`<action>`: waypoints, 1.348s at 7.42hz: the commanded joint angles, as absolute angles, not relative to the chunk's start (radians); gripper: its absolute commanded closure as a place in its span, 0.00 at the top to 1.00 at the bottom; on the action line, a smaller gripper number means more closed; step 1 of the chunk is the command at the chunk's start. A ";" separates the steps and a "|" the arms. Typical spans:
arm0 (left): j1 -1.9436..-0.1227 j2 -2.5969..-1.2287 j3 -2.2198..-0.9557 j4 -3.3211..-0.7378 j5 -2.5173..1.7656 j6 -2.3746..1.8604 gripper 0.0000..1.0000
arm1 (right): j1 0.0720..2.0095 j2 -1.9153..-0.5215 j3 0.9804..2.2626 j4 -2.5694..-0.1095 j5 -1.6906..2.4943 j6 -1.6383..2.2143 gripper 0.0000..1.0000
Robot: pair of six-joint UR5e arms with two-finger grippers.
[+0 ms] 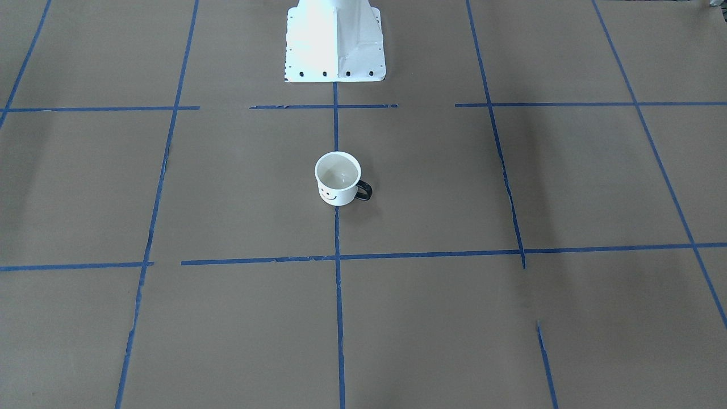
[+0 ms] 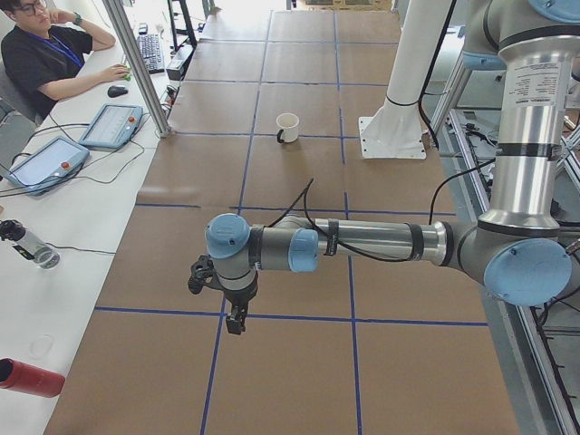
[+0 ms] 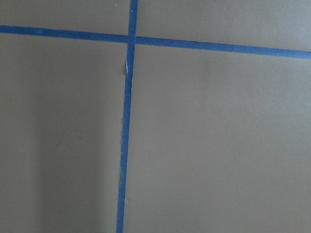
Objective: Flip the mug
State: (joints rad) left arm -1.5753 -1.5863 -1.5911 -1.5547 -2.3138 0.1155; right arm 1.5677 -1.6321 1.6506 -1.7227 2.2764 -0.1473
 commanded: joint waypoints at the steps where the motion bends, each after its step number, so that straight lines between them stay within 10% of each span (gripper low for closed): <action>1: -1.575 -1.592 -1.597 -1.560 -2.342 0.084 1.00 | 1.568 -1.632 1.651 -1.723 2.276 -0.147 1.00; 10: -1.575 -1.592 -1.620 -1.562 -2.339 0.090 1.00 | 1.568 -1.632 1.651 -1.723 2.276 -0.147 1.00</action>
